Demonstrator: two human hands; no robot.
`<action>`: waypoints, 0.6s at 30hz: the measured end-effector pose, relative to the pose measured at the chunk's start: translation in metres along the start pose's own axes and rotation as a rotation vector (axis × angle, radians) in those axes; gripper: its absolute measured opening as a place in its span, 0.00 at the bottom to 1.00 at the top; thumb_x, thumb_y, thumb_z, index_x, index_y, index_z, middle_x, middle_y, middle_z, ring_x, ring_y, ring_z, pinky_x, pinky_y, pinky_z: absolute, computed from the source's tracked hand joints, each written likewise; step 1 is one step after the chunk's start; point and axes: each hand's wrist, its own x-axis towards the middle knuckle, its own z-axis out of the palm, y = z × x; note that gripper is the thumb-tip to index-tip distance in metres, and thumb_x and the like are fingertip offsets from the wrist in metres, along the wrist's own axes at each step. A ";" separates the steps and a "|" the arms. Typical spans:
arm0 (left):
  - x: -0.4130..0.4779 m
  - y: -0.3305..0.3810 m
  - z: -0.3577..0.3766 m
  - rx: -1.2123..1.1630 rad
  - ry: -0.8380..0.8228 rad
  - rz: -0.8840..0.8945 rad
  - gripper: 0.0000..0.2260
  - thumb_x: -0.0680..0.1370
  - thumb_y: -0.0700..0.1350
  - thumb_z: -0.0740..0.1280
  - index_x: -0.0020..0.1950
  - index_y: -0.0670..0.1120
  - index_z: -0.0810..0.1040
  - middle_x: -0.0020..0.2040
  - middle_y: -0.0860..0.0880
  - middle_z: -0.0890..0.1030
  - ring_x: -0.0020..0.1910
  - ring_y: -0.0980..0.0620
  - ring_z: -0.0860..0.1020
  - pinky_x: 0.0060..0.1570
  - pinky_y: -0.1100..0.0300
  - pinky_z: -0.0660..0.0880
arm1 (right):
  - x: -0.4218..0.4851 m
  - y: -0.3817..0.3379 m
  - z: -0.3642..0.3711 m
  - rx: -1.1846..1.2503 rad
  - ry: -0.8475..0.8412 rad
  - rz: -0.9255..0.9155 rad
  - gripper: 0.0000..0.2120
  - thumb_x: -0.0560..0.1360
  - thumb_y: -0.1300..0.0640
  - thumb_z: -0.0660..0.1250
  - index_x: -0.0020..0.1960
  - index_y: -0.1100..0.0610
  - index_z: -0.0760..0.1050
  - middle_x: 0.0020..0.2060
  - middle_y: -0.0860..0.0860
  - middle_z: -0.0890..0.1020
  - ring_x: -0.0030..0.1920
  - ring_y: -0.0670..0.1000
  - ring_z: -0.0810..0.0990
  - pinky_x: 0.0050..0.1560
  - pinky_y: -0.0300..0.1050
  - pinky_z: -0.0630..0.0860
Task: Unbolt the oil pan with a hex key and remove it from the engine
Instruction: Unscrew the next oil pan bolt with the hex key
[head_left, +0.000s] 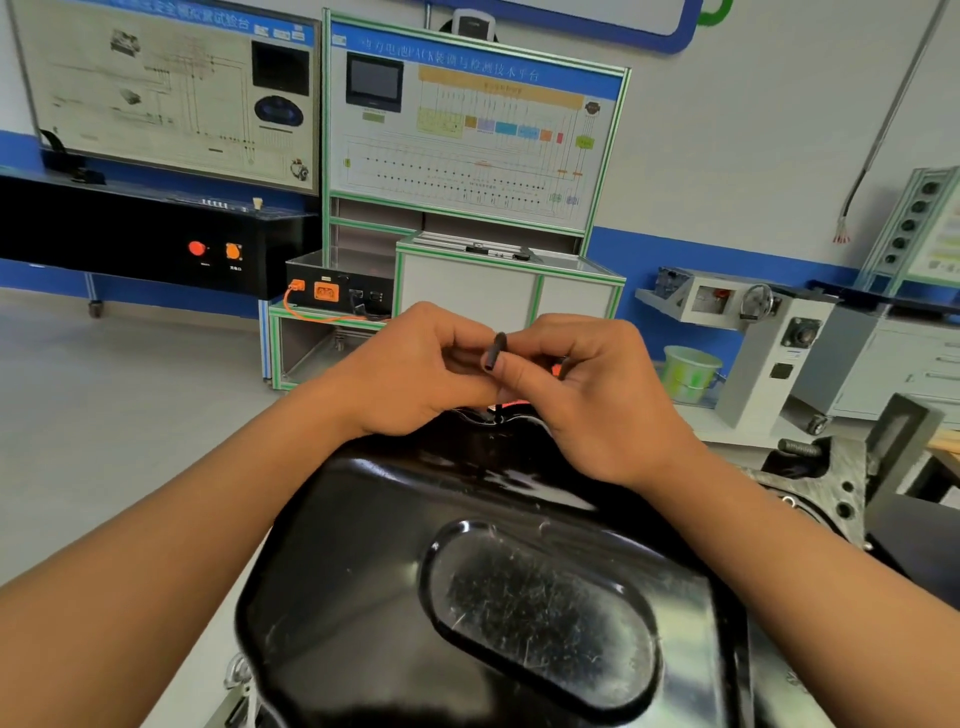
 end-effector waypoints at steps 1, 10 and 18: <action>0.000 0.000 -0.001 -0.024 -0.020 -0.014 0.11 0.74 0.32 0.71 0.45 0.48 0.84 0.40 0.52 0.86 0.41 0.58 0.82 0.46 0.66 0.78 | 0.000 0.000 0.000 0.006 -0.015 0.012 0.04 0.77 0.62 0.72 0.48 0.59 0.86 0.36 0.53 0.83 0.36 0.48 0.79 0.40 0.38 0.74; -0.001 -0.003 0.001 -0.041 0.094 -0.046 0.04 0.71 0.43 0.74 0.44 0.50 0.85 0.40 0.49 0.87 0.41 0.53 0.85 0.39 0.65 0.80 | 0.002 0.004 -0.001 0.051 -0.044 0.051 0.07 0.79 0.59 0.70 0.53 0.59 0.85 0.41 0.57 0.83 0.42 0.54 0.81 0.47 0.54 0.79; 0.005 -0.004 -0.001 0.107 0.117 0.005 0.07 0.68 0.43 0.78 0.32 0.50 0.83 0.28 0.48 0.80 0.28 0.56 0.77 0.31 0.67 0.75 | 0.004 0.003 -0.001 0.082 0.085 0.071 0.05 0.69 0.58 0.80 0.42 0.55 0.84 0.32 0.49 0.80 0.33 0.45 0.72 0.36 0.41 0.72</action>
